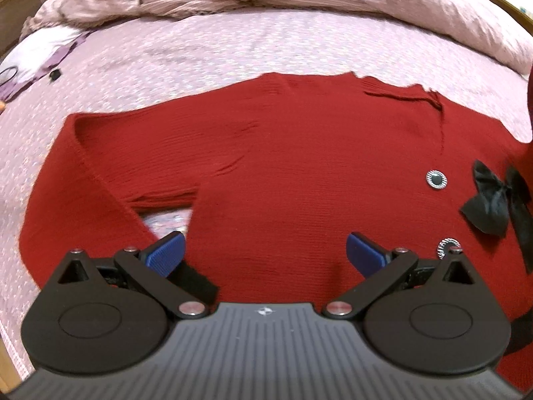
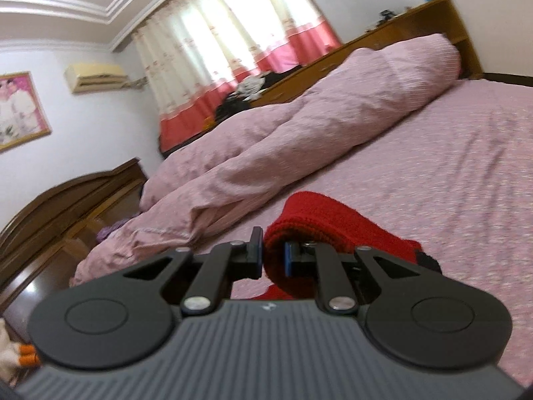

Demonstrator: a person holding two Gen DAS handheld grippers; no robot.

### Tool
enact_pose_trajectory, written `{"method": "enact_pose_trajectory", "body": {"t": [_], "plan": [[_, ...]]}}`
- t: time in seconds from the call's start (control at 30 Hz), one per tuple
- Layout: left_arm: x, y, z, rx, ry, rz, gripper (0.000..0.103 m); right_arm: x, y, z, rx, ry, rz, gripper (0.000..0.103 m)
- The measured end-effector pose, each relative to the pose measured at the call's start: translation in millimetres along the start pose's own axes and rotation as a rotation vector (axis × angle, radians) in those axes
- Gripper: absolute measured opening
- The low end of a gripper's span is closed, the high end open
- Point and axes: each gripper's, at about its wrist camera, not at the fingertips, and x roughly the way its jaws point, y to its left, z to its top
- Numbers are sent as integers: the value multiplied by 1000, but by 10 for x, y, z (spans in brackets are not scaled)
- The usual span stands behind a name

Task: Fold small clothes
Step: 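Lift the gripped sleeve with the right gripper and carry it across the cardigan body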

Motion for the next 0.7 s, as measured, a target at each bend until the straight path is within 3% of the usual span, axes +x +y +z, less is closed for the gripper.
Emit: {"method": "enact_pose_trajectory", "body": {"t": [0.37, 0.7], "plan": [[-89, 379, -7, -69, -23, 38, 103, 396, 659, -370, -65, 110, 127, 15], [-87, 508, -25, -90, -31, 48, 103, 719, 932, -1003, -148, 206, 138, 16]]}}
